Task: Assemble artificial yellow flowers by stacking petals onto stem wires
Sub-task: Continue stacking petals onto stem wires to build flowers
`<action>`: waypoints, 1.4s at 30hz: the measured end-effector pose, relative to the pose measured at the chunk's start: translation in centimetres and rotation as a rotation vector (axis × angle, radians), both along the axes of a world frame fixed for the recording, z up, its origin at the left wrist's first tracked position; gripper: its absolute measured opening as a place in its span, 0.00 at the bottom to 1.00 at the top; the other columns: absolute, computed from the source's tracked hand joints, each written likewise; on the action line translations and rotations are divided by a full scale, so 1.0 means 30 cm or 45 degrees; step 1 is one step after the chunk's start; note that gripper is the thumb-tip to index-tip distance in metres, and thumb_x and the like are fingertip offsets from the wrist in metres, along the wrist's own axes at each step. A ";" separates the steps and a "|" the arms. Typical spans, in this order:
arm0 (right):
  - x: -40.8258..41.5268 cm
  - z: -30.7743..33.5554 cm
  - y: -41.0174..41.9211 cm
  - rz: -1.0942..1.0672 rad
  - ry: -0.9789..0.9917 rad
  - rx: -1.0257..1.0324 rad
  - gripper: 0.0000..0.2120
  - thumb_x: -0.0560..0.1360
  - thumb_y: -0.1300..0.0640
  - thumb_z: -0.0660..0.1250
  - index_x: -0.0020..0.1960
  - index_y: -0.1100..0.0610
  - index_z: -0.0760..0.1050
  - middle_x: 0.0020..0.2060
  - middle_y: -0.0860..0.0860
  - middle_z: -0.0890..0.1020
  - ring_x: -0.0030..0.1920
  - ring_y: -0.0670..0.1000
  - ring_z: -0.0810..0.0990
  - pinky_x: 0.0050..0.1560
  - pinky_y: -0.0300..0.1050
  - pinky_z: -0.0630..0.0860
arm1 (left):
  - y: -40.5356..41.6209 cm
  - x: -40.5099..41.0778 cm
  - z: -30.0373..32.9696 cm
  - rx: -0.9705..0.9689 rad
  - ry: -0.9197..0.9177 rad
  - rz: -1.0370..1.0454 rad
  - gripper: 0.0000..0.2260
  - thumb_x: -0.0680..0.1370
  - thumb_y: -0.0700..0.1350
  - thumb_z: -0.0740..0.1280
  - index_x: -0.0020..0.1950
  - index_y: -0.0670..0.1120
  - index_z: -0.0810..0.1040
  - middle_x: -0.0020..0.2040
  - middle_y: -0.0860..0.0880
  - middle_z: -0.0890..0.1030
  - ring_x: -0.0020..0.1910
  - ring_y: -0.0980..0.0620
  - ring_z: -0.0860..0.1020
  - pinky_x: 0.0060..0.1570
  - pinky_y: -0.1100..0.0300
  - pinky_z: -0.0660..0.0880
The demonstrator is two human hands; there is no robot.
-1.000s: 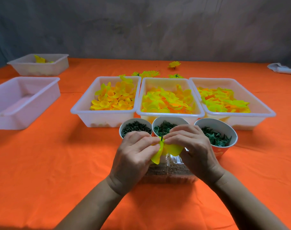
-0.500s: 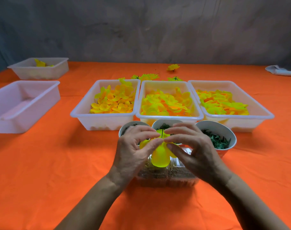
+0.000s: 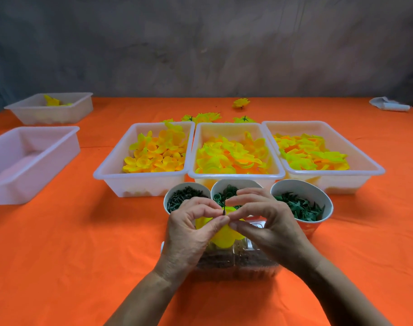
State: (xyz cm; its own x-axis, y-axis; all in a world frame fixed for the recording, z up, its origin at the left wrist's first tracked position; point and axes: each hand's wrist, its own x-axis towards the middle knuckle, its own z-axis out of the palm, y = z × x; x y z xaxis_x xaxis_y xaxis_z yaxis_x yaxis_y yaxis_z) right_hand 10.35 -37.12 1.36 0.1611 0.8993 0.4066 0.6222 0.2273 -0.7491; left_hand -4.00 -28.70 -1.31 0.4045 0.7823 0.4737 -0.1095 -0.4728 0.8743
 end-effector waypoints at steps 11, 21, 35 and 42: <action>0.282 0.055 0.356 -0.518 -0.359 -0.264 0.11 0.76 0.60 0.66 0.56 0.56 0.81 0.59 0.53 0.80 0.64 0.54 0.73 0.62 0.44 0.68 | 0.000 0.007 -0.013 -0.054 0.014 0.008 0.04 0.64 0.45 0.74 0.37 0.49 0.83 0.41 0.55 0.82 0.44 0.48 0.80 0.46 0.40 0.77; 0.301 0.004 0.569 -0.368 -0.866 -0.952 0.18 0.81 0.61 0.51 0.67 0.54 0.70 0.71 0.57 0.64 0.71 0.60 0.56 0.64 0.56 0.59 | 0.004 0.006 -0.007 -0.025 0.036 -0.015 0.05 0.65 0.49 0.75 0.36 0.50 0.83 0.41 0.55 0.82 0.42 0.57 0.79 0.41 0.62 0.73; 0.360 0.030 0.447 -0.712 0.750 0.291 0.14 0.68 0.68 0.73 0.53 0.67 0.79 0.36 0.56 0.78 0.36 0.48 0.75 0.38 0.39 0.72 | -0.012 0.006 -0.001 -0.027 0.007 0.007 0.04 0.65 0.42 0.74 0.33 0.49 0.80 0.41 0.52 0.81 0.42 0.52 0.80 0.45 0.46 0.79; 0.321 0.098 0.360 -0.468 1.210 0.197 0.14 0.73 0.66 0.69 0.57 0.59 0.75 0.39 0.56 0.80 0.28 0.44 0.81 0.34 0.38 0.78 | -0.014 0.001 -0.003 -0.060 -0.031 -0.007 0.03 0.66 0.45 0.76 0.38 0.50 0.83 0.42 0.52 0.82 0.43 0.54 0.81 0.47 0.50 0.79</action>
